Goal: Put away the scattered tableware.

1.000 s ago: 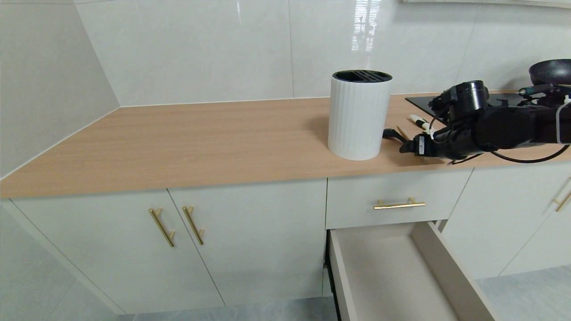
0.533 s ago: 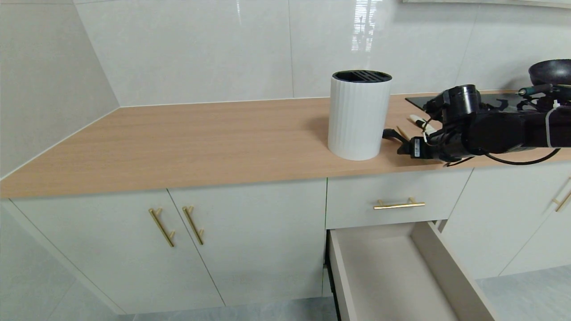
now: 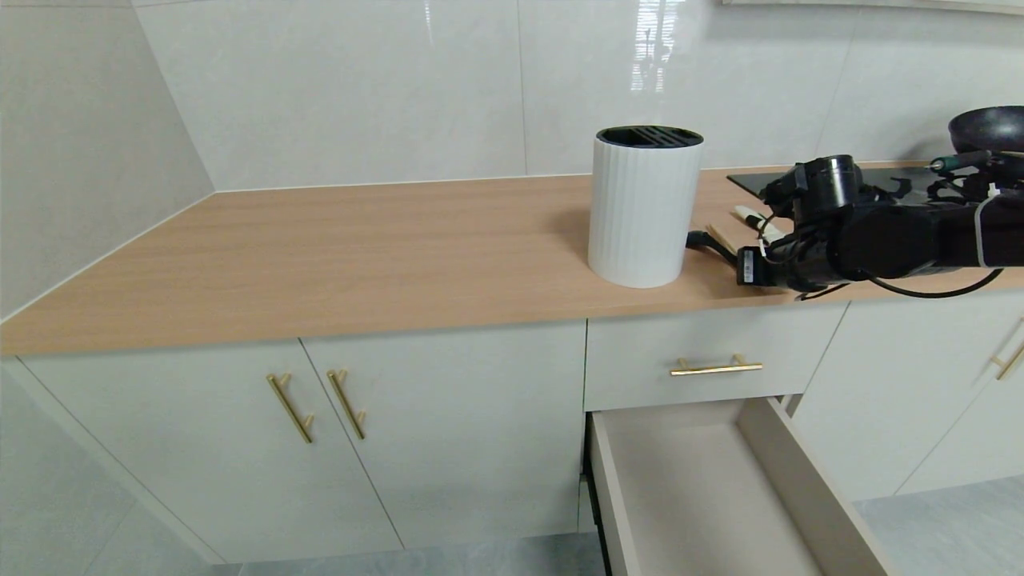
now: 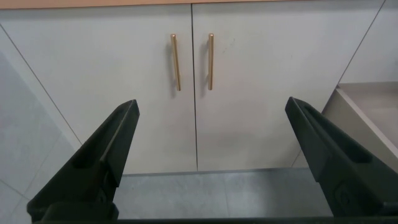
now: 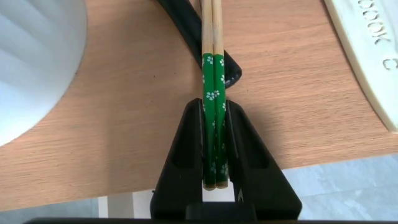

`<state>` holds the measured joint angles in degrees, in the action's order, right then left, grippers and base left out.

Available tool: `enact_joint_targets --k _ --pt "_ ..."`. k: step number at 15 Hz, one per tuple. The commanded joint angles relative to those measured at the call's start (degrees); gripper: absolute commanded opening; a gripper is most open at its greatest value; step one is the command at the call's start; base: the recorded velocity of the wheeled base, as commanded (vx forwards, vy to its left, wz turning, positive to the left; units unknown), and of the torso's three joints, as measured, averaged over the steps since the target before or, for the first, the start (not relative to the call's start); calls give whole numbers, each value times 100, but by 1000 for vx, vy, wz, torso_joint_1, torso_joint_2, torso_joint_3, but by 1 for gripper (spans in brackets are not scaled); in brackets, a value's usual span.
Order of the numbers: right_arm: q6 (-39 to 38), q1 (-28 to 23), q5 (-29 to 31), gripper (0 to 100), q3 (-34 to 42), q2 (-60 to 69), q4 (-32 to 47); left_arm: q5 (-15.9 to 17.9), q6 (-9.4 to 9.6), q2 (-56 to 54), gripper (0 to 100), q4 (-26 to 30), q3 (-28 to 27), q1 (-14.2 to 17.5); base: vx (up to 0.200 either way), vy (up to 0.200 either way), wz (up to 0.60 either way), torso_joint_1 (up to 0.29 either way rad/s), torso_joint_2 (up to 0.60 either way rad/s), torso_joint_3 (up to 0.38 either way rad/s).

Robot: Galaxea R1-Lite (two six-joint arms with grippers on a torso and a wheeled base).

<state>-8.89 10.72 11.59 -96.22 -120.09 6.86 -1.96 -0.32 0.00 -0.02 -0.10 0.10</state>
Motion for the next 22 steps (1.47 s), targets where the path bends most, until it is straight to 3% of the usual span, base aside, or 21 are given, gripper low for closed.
enact_joint_targets --k 1,4,7,10,12,15,22 --pt "-8 -17 1 0 7 135 8 -6 -3 9 100 -6 1 -1 0 0 0 0 0 0" --pt "-25 -43 1 0 235 601 8 -6 -3 9 100 -6 1 -1 0 0 0 0 0 0" --pt "-78 -122 -96 0 1079 1858 17 -6 -3 9 100 -6 1 -1 0 0 0 0 0 0" --pt "-298 -157 -940 0 2283 3361 52 -6 -3 9 100 2 1 -1 0 0 0 0 0 0" --pt "-307 -140 -1221 0 2890 4099 342 -6 -3 9 100 -6 1 -1 0 0 0 0 0 0" --pt "-307 -96 -1282 0 3268 5066 1537 -6 -3 9 100 -6 1 -1 0 0 0 0 0 0" --pt "-228 212 -1502 0 4190 5215 1722 -6 -3 9 100 -6 1 -1 0 0 0 0 0 0"
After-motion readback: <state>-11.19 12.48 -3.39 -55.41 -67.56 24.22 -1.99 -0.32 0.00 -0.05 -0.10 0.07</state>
